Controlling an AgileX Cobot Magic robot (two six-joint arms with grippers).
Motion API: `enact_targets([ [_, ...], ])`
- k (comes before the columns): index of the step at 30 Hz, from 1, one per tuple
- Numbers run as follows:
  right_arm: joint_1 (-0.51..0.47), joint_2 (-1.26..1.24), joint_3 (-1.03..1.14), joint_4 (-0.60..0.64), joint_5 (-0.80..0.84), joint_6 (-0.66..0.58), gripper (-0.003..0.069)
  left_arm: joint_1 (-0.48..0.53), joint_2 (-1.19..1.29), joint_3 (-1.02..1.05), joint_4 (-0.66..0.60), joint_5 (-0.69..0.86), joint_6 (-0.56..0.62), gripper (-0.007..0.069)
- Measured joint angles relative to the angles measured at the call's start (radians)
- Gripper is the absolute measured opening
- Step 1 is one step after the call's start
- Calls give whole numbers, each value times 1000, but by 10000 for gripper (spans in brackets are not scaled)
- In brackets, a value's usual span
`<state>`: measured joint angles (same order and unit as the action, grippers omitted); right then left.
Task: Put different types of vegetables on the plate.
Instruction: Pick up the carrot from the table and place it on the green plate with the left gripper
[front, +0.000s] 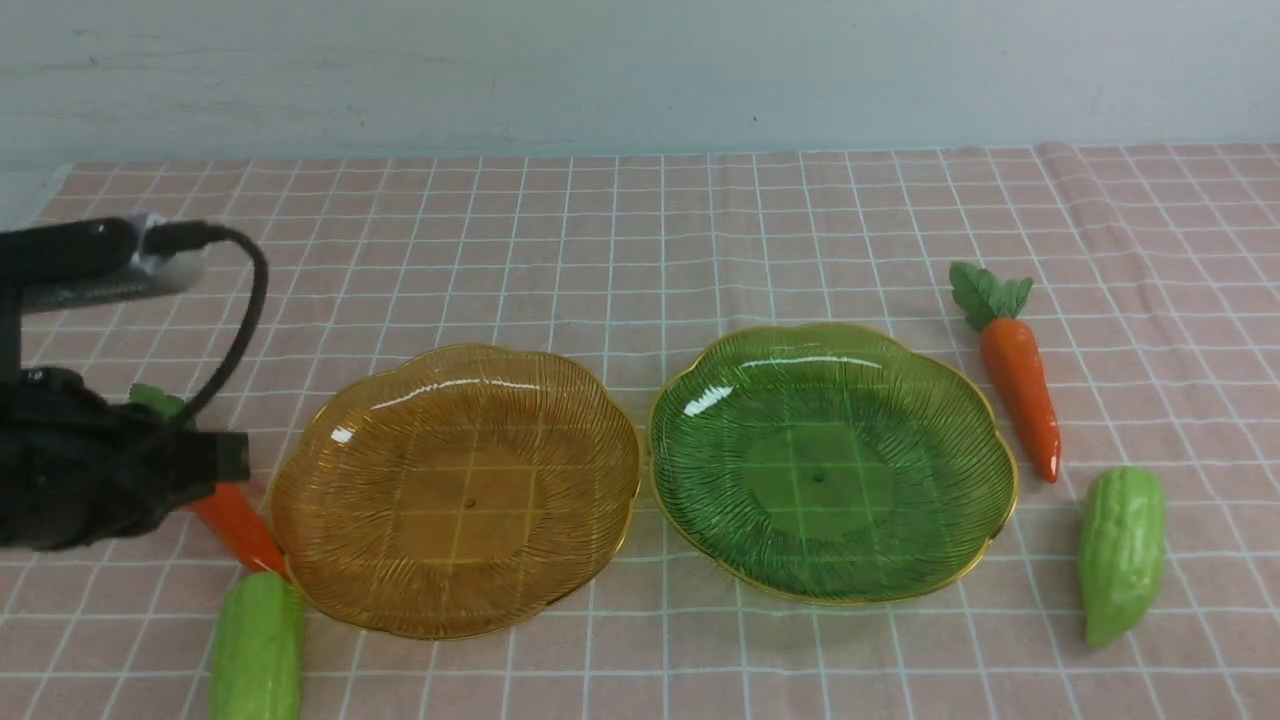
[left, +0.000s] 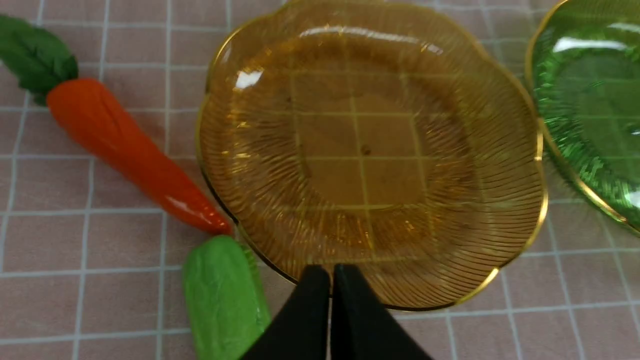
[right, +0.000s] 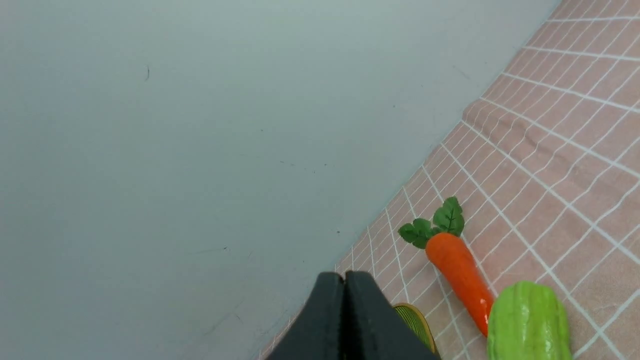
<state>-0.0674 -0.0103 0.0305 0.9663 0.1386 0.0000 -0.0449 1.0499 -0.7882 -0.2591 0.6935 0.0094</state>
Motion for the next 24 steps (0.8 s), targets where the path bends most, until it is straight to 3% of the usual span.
enact_targets([
  [7,0,0,-23,1,26,-111,-15,176,207,-163,11,32,-26,-3],
  [8,0,1,-88,-3,113,-210,-15,233,257,-192,11,47,-28,-3],
  [11,0,30,-174,-3,172,-283,-15,278,316,-208,-3,51,-29,-3],
  [16,0,301,-394,-21,349,-486,-15,304,471,-210,-82,30,34,29],
  [19,0,453,-489,-28,476,-589,-15,304,557,-210,-159,-21,109,143],
  [20,0,549,-532,-30,530,-639,-15,304,603,-210,-206,-81,135,277],
  [21,0,573,-539,-30,536,-648,-15,304,623,-210,-218,-109,140,353],
  [24,0,623,-546,-30,534,-657,-15,304,673,-211,-231,-174,142,500],
])
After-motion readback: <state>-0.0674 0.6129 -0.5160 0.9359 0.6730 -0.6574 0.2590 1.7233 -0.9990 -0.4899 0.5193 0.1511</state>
